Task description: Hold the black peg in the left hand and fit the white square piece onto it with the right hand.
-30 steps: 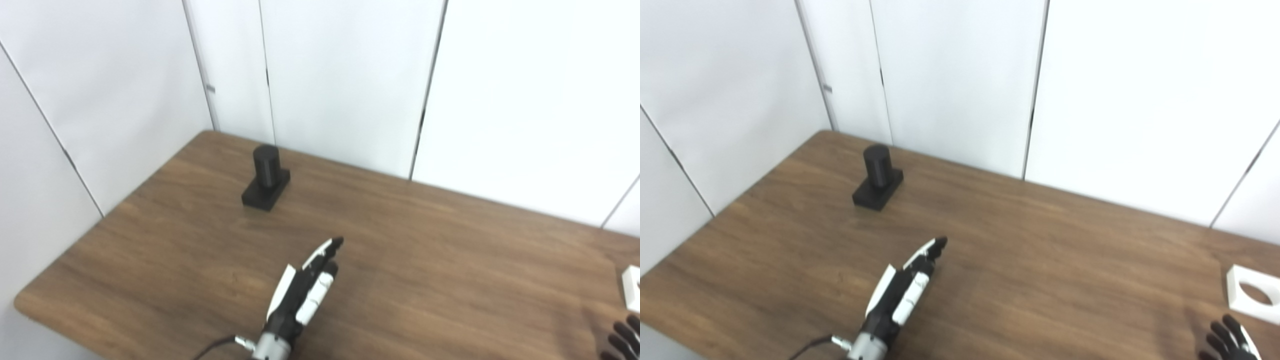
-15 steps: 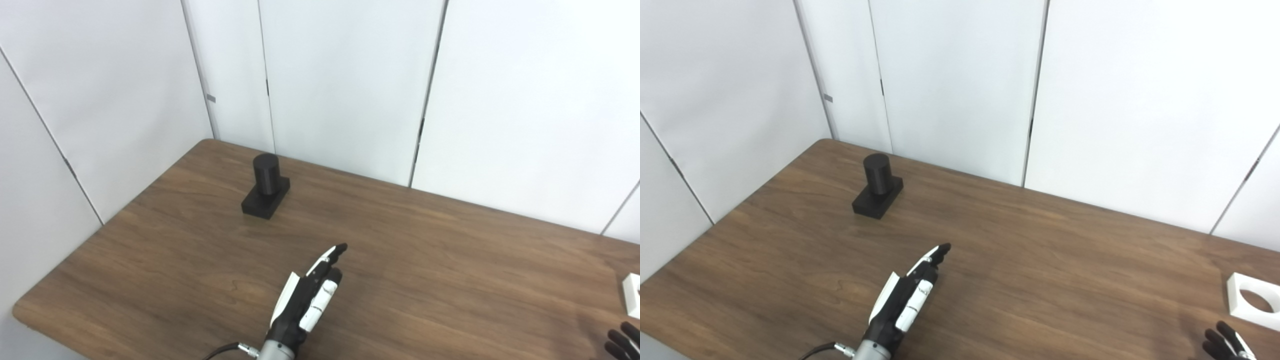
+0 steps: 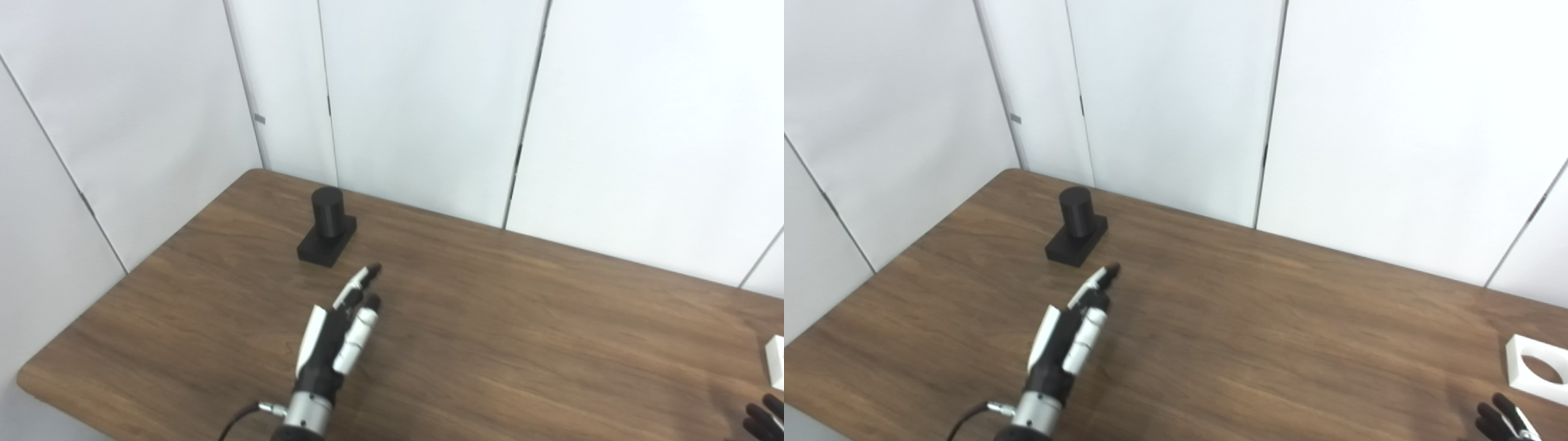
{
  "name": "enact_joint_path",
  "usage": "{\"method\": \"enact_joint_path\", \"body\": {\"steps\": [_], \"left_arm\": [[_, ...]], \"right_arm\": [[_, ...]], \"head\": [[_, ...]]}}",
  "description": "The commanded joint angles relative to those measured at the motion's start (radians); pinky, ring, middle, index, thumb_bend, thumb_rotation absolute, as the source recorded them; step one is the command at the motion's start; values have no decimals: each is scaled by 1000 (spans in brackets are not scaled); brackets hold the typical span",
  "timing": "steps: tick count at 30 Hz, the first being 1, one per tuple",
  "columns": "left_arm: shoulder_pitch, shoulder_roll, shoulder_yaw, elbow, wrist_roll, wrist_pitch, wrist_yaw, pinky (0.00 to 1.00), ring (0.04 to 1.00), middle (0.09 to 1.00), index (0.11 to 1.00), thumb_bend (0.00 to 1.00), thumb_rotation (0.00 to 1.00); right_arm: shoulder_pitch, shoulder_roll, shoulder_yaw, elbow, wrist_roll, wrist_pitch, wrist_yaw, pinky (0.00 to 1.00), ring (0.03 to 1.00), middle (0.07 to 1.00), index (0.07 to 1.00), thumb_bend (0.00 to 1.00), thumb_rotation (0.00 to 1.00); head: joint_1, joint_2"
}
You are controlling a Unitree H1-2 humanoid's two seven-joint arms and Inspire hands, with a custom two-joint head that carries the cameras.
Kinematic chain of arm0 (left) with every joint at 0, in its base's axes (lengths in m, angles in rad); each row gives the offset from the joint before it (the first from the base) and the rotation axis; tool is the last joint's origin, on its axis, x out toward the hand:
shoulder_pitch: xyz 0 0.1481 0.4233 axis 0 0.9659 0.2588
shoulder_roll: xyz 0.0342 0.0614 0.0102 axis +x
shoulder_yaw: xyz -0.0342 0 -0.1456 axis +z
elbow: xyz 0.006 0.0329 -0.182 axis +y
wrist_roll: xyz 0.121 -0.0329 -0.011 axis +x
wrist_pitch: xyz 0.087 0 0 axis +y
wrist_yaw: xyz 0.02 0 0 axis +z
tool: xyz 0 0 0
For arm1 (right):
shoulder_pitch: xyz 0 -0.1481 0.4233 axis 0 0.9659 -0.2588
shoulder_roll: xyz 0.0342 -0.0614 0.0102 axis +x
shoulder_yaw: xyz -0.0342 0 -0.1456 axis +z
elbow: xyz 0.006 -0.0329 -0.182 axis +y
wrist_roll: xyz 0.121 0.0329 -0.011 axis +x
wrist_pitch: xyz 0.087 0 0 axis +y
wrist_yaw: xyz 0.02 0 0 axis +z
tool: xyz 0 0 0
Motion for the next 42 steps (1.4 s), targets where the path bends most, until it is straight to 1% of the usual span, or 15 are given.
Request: {"method": "enact_joint_path", "body": {"steps": [1, 7, 10, 14, 16, 20, 21, 23, 25, 27, 28, 32, 35, 38, 42], "left_arm": [[-47, 2, 31, -54, 47, 32, 5, 940, 951, 940, 913, 616, 999], [-110, 50, 114, -80, 98, 129, -14, 918, 948, 940, 916, 670, 960], [-145, 72, 143, -72, 127, 180, -17, 978, 969, 944, 915, 735, 948], [-197, 107, 162, -45, 191, 259, -21, 897, 965, 964, 925, 712, 899], [-221, 115, 168, -5, 218, 268, -6, 916, 973, 977, 930, 690, 858], [-265, 116, 178, 118, 270, 220, 65, 937, 974, 951, 908, 665, 777], [-275, 117, 179, 143, 275, 214, 76, 934, 971, 947, 901, 662, 758], [-296, 129, 177, 191, 292, 214, 91, 883, 950, 936, 891, 658, 745], [-307, 136, 176, 215, 308, 220, 97, 784, 910, 926, 882, 671, 736], [-327, 147, 167, 236, 353, 263, 99, 709, 889, 921, 874, 702, 710], [-338, 156, 159, 249, 383, 292, 94, 707, 897, 921, 874, 729, 695], [-376, 190, 125, 293, 470, 385, 73, 872, 964, 949, 909, 858, 629], [-395, 209, 103, 346, 553, 402, 79, 973, 982, 955, 920, 918, 616], [-409, 206, 110, 390, 634, 403, 72, 998, 995, 965, 932, 954, 613], [-429, 172, 152, 442, 774, 403, 52, 1000, 1000, 988, 959, 985, 634]], "right_arm": [[-16, 9, 7, -14, -14, -13, -1, 740, 843, 845, 874, 637, 1000], [-16, 22, 7, -17, -6, -16, -10, 720, 831, 834, 862, 650, 1000], [-15, 21, 10, -20, -18, -5, -18, 762, 841, 840, 872, 658, 1000], [-16, 18, 12, -19, -7, -6, -12, 792, 857, 849, 884, 647, 1000], [-14, 15, 15, -24, 8, -2, -2, 795, 871, 859, 895, 639, 1000], [-15, 6, 18, -22, 43, -12, 20, 813, 878, 860, 904, 623, 1000], [-15, 3, 16, -18, 73, -20, 35, 817, 903, 891, 930, 623, 1000], [-14, -6, 15, -13, 113, -29, 60, 778, 927, 928, 957, 669, 988], [-11, -8, 15, -14, 128, -28, 69, 760, 933, 938, 964, 706, 969], [-10, -12, 17, -12, 136, -23, 80, 783, 944, 945, 973, 739, 959], [-9, -17, 18, -9, 133, -24, 85, 797, 951, 949, 977, 756, 960], [-9, -28, 20, 4, 130, -34, 102, 836, 966, 956, 985, 754, 973], [-8, -29, 19, 4, 132, -36, 110, 844, 973, 962, 993, 764, 970], [-9, -27, 18, 9, 128, -46, 111, 843, 973, 959, 993, 751, 970], [-8, -28, 20, 8, 116, -48, 109, 837, 968, 954, 989, 744, 981]], "head": [[0, 1], [-5, 4], [-5, 6], [-10, 7], [-14, 10], [-12, 13], [-12, 13], [-15, 16], [-17, 17], [-17, 18], [-18, 19], [-20, 20], [-23, 20], [-24, 21], [-24, 21]]}}
